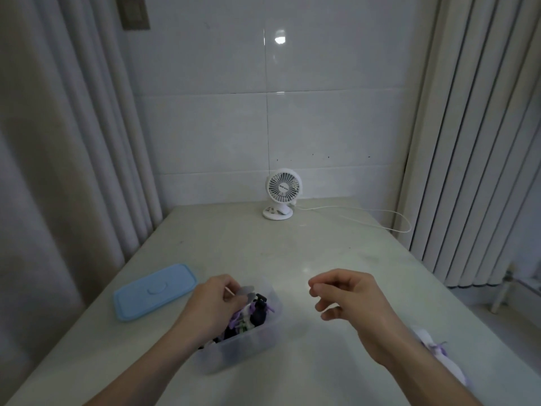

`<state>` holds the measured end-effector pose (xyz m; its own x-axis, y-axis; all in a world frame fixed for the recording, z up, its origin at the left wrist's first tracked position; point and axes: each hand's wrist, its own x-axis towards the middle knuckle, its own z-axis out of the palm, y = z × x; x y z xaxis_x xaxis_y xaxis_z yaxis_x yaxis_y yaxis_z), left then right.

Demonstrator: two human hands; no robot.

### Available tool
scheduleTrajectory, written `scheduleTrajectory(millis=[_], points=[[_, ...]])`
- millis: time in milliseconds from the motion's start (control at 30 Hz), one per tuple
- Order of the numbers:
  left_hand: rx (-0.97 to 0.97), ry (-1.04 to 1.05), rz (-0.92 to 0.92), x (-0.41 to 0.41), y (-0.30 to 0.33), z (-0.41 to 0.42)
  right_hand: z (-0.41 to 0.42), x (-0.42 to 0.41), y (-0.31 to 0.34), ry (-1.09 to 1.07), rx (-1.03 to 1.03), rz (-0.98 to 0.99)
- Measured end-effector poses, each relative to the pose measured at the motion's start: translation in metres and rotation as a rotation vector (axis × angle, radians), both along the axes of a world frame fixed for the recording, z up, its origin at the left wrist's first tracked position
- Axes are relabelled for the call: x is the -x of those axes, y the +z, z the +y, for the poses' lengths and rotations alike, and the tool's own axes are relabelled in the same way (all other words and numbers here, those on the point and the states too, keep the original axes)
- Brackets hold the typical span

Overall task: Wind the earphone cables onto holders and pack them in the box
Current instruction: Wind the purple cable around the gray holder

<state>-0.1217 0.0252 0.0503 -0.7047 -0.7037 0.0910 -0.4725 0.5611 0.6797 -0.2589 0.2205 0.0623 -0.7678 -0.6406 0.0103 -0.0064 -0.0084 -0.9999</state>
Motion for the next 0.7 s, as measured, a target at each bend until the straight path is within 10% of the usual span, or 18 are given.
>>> scheduleTrajectory(millis=[700], points=[[0.336, 0.128, -0.109, -0.003, -0.025, -0.01, 0.032, 0.013, -0.012, -0.076, -0.055, 0.036]])
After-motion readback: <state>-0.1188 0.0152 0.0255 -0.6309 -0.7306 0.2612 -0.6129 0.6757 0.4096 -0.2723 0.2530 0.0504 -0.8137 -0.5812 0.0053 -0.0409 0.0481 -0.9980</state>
